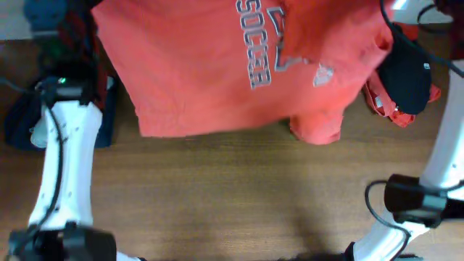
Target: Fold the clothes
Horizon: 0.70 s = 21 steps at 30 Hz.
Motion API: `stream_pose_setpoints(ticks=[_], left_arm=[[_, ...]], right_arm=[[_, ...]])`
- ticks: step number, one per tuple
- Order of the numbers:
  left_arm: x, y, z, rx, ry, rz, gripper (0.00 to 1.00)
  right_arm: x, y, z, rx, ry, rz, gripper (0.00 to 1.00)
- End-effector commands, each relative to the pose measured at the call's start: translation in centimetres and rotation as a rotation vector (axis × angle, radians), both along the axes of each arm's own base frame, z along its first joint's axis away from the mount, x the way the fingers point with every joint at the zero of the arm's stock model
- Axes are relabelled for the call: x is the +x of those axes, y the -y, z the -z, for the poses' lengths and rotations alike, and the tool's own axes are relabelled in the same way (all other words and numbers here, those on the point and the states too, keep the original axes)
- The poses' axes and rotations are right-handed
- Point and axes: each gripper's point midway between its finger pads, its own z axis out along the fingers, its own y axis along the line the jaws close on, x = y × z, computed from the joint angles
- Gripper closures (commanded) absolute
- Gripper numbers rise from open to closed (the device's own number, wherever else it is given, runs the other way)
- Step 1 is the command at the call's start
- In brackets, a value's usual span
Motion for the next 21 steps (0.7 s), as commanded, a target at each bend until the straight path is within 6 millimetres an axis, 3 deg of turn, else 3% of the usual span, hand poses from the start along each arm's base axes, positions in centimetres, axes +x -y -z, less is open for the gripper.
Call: stream_pose_setpoints(ticks=[1, 7, 9, 11, 15, 18, 21], left_arm=[[-0.7, -0.9, -2.4, -0.038, 0.106, -0.031, 0.99], [-2.1, -1.2, -6.9, -0.034, 0.219, -0.032, 0.99], [-2.2, -0.6, -7.5, -0.023, 0.203, 0.007, 0.99], [-1.7, 0.4, -6.8, -0.011, 0.147, 0.061, 0.99], [-0.5, 2.1, -2.0, -0.009, -0.059, 0.161, 0.99], [-0.5, 2.4, 3.6, -0.034, -0.287, 0.177, 1.00], [-1.9, 2.3, 9.3, -0.056, -0.525, 0.168, 0.99]], right_arm=[[-0.6, -0.1, -3.2, -0.031, 0.103, -0.008, 0.96], [-1.0, -0.8, -6.7, -0.024, 0.223, -0.034, 0.96], [-1.4, -0.9, -6.6, -0.022, 0.208, -0.034, 0.96], [-1.5, -0.9, -5.4, -0.013, 0.157, -0.035, 0.96], [-2.5, -1.2, -0.5, 0.033, -0.050, -0.033, 0.96], [-4.2, -1.5, 3.5, 0.075, -0.227, -0.029, 0.96], [-6.3, -2.0, 6.8, 0.113, -0.391, -0.029, 0.96]])
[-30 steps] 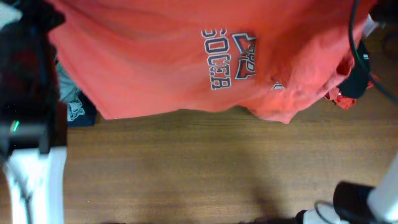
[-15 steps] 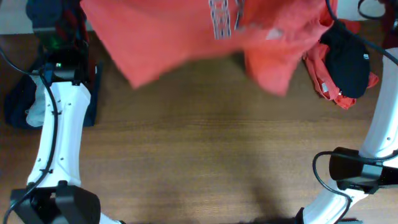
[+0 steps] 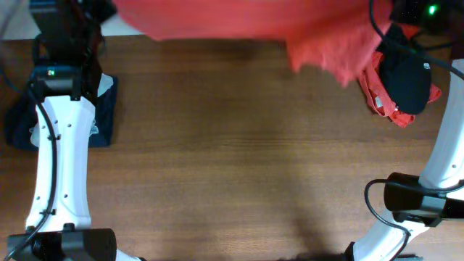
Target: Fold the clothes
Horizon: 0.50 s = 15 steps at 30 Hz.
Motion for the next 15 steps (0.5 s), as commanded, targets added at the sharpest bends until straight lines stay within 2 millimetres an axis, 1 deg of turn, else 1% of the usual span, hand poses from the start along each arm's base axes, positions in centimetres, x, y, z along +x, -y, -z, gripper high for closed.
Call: stream_pose_setpoints(ticks=[1, 3, 5, 7, 8, 11, 15], left_arm=[[-1.7, -0.1, 2.4, -0.005, -0.130, 0.013, 0.99], [-3.5, -0.4, 5.7, 0.002, -0.282, -0.005, 1.00], [-5.3, -0.7, 8.0, 0.012, -0.401, -0.022, 0.99], [-7.1, -1.0, 9.9, 0.023, -0.509, -0.041, 0.99], [-8.1, -1.2, 10.7, 0.029, -0.561, -0.049, 0.99], [-10.6, -1.8, 12.4, 0.054, -0.685, -0.080, 0.99], [-13.2, -2.7, 13.7, 0.086, -0.804, -0.116, 1.00]], right_arm=[[-2.4, -0.4, 0.4, 0.015, -0.071, 0.004, 0.96], [-4.2, -0.8, 2.5, 0.040, -0.189, 0.004, 0.96], [-6.0, -1.2, 4.2, 0.058, -0.293, 0.002, 0.96], [-7.5, -1.3, 5.4, 0.065, -0.377, 0.004, 0.96], [-7.8, -1.3, 5.7, 0.058, -0.393, 0.004, 0.96], [-8.3, -1.6, 6.3, 0.065, -0.421, 0.001, 0.96], [-8.8, -1.8, 7.5, 0.074, -0.466, -0.001, 0.96]])
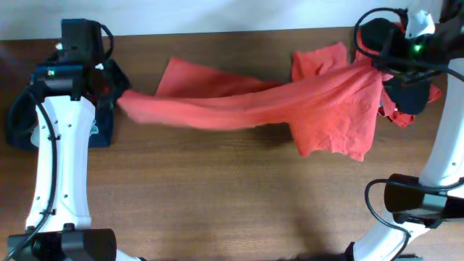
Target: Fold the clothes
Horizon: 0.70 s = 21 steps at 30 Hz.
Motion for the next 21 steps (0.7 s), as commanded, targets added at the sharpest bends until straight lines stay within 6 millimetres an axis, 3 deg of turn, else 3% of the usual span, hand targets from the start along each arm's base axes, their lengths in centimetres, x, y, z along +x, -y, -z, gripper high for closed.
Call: stream_pose_setpoints(ticks=[1, 8, 21], left_arm=[[-1.4, -1.7, -0.5, 0.067, -0.033, -0.033, 0.99], [-3.2, -1.4, 0.4, 0.050, -0.118, -0.021, 0.99], [-5.9, -1.3, 1.5, 0.054, -0.229, -0.001, 0.99]], right_arm=[[-1.4, -0.3, 0.0, -0.012, -0.018, -0.006, 0.96], [-4.8, 0.0, 3.2, -0.045, -0.159, 0.008, 0.96], [-11.2, -0.5, 3.1, -0.086, -0.183, 0.025, 0.96]])
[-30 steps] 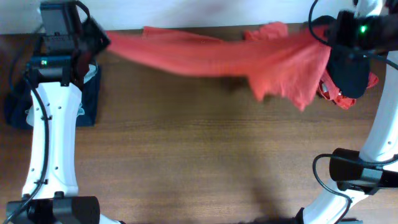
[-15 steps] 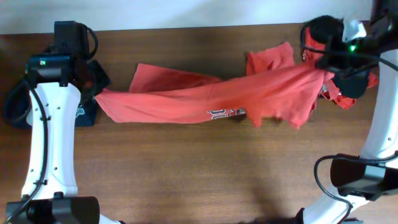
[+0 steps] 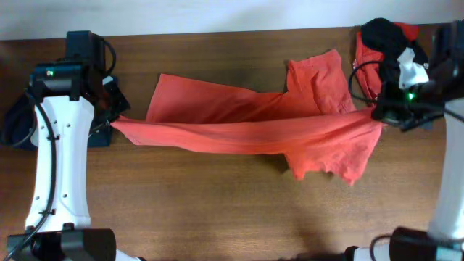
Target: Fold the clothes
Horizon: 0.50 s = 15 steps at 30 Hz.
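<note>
A red-orange shirt [image 3: 246,130] is stretched left to right across the far half of the wooden table [image 3: 217,210]. Its upper layer [image 3: 203,105] and one sleeve [image 3: 319,76] lie flat behind the taut front fold. A loose corner [image 3: 333,159] hangs toward the near side. My left gripper [image 3: 116,118] is shut on the shirt's left end. At the right end, my right gripper [image 3: 378,116] is shut on the cloth. The shirt's print is hidden.
A heap of red and black clothes [image 3: 388,36] sits at the far right corner, behind the right arm. A dark blue garment [image 3: 16,127] lies at the left edge, under the left arm [image 3: 61,167].
Both grippers have come nearer the front of the table with the shirt, the right one more. The shirt now lies lower and flatter, and its front edge is straighter.
At first the shirt was held up close to the camera, its SOCCER print showing. Then it was at the far edge of the view. After that it was stretched between both grippers across the far side of the table. Now it is drawn toward the front.
</note>
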Motion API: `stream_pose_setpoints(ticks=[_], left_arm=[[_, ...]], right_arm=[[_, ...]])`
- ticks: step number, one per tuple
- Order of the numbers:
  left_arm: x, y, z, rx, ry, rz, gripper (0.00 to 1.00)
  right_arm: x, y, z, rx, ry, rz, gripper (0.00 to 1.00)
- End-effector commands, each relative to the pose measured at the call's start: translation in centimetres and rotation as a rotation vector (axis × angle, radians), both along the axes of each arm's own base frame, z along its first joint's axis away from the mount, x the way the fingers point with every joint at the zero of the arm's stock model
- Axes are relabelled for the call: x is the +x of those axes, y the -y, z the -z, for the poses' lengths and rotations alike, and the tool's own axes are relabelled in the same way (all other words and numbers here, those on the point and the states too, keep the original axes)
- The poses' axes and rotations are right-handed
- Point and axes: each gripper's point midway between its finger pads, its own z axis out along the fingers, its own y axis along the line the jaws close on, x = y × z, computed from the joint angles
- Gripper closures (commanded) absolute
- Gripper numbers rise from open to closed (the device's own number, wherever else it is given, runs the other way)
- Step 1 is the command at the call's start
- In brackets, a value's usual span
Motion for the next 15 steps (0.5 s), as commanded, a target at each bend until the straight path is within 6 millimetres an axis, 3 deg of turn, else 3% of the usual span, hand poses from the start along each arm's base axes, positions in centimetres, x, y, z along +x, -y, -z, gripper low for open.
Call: stream_pose_setpoints(ticks=[1, 9, 15], left_arm=[[-1.1, -0.6, -0.7, 0.026, -0.007, 0.003, 0.99], [-2.9, -0.3, -2.0, 0.033, 0.006, 0.034, 0.99], [-3.1, -0.2, 0.4, 0.030, -0.039, 0.037, 1.00]], right_arm=[[-1.5, 0.0, -0.5, -0.029, 0.013, -0.007, 0.96], [-2.8, -0.2, 1.1, -0.025, -0.042, -0.007, 0.96], [-3.0, 0.0, 2.8, -0.029, -0.087, -0.004, 0.96]])
